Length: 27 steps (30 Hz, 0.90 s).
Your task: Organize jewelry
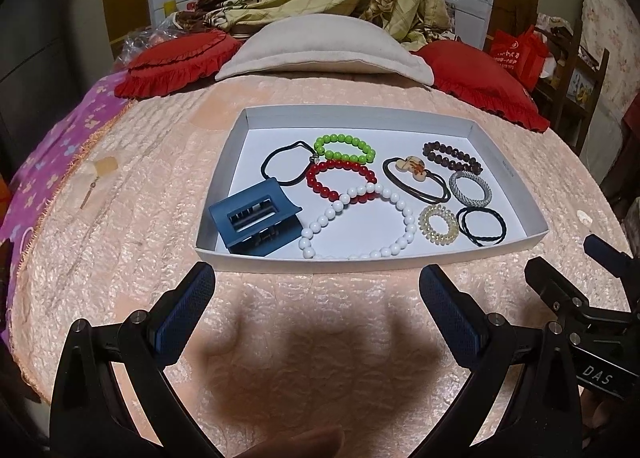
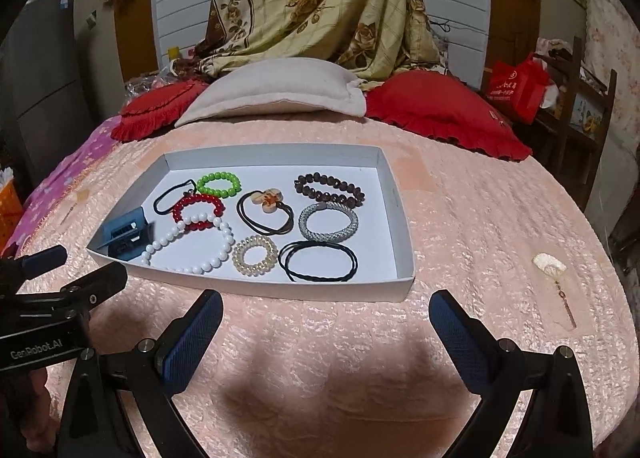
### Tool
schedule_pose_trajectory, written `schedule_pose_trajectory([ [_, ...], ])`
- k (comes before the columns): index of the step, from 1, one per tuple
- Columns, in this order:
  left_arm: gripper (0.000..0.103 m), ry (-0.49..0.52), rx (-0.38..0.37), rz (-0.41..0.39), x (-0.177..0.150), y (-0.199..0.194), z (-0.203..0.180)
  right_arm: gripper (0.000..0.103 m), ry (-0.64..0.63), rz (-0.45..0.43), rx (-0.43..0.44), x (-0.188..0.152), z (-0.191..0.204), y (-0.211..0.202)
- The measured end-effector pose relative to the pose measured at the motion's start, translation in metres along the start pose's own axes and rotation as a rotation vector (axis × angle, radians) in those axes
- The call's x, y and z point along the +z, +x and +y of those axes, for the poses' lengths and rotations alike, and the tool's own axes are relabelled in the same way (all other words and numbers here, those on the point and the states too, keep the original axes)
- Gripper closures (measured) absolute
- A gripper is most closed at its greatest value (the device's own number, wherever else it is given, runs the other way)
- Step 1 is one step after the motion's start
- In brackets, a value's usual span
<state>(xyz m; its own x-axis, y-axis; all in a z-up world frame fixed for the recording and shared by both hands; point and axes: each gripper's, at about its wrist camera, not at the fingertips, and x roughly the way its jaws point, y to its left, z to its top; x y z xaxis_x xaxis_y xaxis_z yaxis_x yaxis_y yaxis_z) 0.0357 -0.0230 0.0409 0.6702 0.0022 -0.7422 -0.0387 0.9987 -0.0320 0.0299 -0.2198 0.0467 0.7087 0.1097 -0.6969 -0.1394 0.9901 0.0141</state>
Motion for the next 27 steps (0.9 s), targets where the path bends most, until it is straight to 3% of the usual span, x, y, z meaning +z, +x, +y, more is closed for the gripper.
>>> schedule_pose_trajectory([
  [27, 0.001, -0.002, 0.002, 0.001, -0.0016, 0.002, -0.0004, 0.001, -0.023, 0.004, 0.008, -0.0033, 0.0088, 0.002],
])
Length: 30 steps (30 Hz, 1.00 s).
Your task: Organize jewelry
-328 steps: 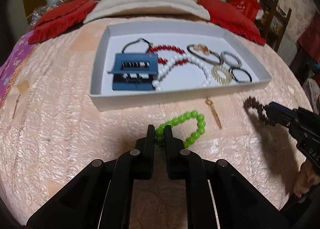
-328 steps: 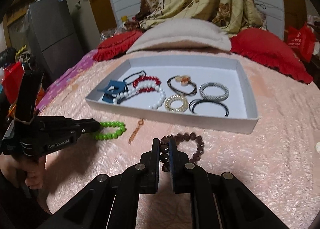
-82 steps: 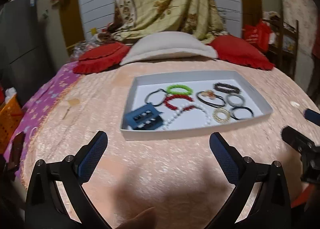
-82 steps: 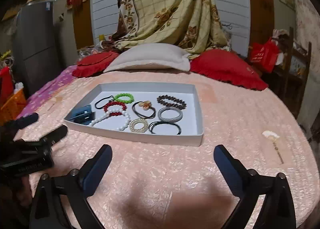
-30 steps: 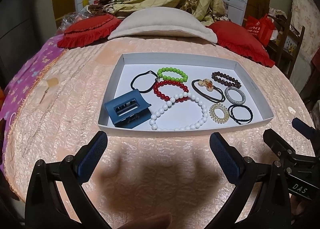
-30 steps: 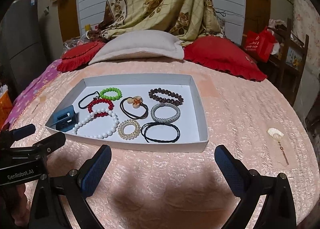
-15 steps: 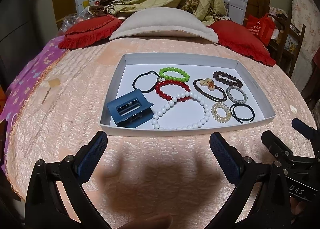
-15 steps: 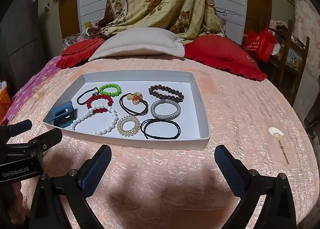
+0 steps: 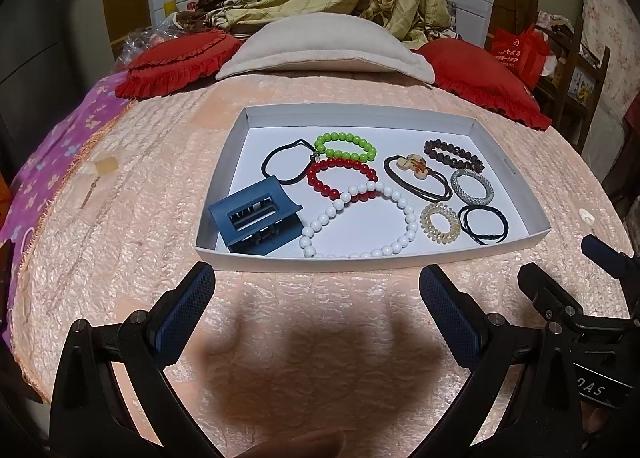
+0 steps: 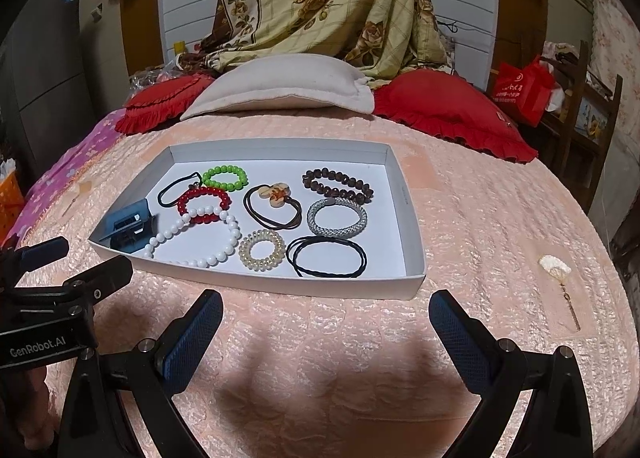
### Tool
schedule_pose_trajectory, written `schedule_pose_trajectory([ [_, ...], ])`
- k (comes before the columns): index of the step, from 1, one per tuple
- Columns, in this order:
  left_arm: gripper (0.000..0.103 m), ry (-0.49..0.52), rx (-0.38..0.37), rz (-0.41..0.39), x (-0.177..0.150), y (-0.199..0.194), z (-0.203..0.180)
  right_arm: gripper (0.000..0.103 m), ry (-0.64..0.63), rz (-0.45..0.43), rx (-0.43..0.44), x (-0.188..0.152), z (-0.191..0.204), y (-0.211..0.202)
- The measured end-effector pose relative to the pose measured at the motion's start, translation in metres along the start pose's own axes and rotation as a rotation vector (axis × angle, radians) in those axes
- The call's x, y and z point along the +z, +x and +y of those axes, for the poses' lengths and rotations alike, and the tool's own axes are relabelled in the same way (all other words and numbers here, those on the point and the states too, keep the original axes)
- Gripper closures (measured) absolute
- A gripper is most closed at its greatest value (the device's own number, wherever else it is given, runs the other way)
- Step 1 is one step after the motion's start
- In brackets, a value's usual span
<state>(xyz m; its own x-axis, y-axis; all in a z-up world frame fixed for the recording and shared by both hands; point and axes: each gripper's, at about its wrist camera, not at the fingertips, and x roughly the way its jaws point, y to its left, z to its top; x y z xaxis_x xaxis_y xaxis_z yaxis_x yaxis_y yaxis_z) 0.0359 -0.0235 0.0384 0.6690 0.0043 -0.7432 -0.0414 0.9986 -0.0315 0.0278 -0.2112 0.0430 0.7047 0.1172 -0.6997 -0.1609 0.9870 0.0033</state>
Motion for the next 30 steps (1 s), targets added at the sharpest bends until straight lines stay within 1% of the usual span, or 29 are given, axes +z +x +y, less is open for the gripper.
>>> schedule_pose_trajectory([
  [30, 0.001, -0.009, 0.008, 0.015, -0.0004, 0.0024, 0.0046, 0.001, -0.006, -0.004, 0.0, -0.0013, 0.0014, -0.001],
])
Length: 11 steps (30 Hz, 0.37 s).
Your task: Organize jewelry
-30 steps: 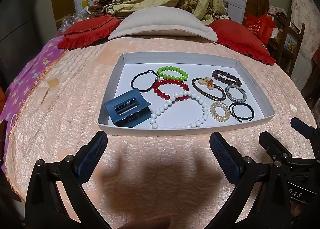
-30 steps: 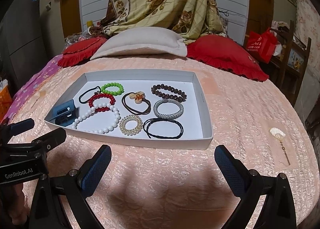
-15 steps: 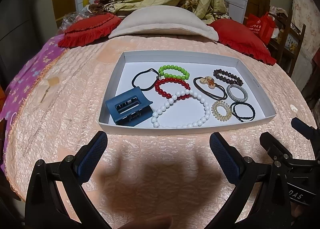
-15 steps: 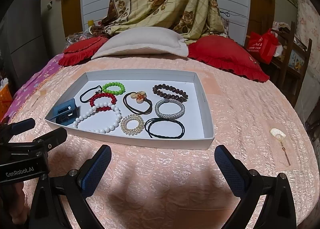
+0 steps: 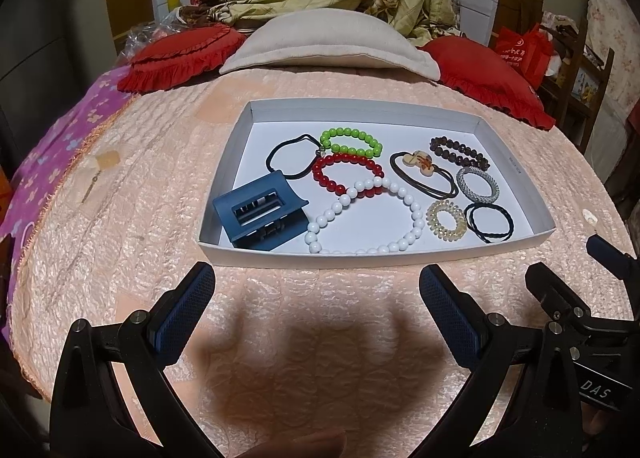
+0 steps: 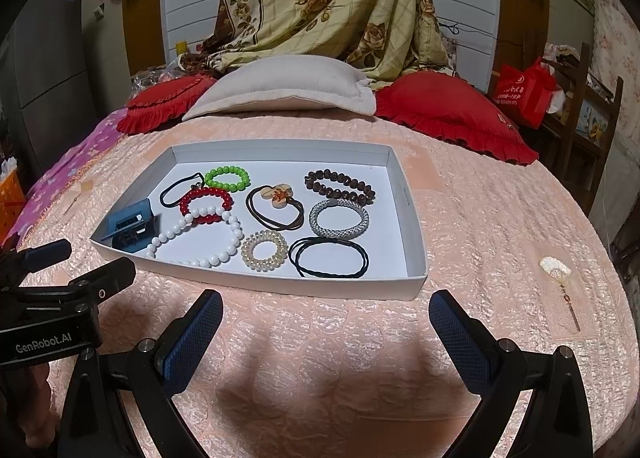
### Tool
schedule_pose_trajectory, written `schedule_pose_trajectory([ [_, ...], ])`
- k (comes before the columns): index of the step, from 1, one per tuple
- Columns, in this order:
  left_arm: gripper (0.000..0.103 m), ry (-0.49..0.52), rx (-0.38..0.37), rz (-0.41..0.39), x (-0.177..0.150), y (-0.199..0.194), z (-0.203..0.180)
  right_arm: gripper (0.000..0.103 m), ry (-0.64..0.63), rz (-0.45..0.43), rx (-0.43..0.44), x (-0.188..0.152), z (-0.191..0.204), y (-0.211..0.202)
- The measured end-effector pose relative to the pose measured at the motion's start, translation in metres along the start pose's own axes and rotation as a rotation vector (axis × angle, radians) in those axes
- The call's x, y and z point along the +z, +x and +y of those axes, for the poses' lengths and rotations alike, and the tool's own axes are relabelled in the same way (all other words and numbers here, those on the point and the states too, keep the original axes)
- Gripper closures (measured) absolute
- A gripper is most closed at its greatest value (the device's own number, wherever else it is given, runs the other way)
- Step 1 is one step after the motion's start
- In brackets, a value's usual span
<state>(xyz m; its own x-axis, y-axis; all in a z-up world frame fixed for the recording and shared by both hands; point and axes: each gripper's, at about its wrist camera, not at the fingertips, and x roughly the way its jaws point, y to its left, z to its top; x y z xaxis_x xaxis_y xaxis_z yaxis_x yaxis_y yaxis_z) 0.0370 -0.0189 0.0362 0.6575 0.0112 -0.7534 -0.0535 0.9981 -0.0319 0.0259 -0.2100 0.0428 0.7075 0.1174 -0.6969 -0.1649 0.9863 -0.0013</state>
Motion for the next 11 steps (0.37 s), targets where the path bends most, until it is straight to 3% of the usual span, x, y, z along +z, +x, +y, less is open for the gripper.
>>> schedule_pose_trajectory([
  [11, 0.001, 0.007, 0.026, -0.022, -0.001, -0.0016, -0.0001, 0.001, 0.0, 0.0, 0.0, 0.0003, -0.0003, -0.0007],
])
